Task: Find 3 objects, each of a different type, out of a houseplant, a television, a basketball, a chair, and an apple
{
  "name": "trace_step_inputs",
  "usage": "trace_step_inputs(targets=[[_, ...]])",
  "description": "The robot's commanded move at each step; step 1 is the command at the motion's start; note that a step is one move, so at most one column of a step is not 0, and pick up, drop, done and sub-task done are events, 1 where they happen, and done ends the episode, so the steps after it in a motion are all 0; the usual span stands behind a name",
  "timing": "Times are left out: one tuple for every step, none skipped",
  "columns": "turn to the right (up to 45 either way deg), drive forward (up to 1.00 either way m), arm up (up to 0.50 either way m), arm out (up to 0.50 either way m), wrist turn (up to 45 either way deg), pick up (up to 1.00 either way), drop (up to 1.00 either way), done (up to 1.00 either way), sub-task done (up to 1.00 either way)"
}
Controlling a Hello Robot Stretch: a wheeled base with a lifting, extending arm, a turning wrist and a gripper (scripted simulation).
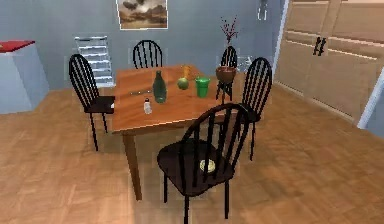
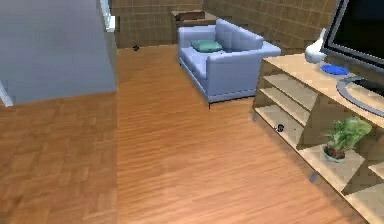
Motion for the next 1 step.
trace_step_inputs(targets=[[45.0, 0.0, 0.0, 0.0, 0.0, 0.0, 0.0, 0.0, 0.0]])
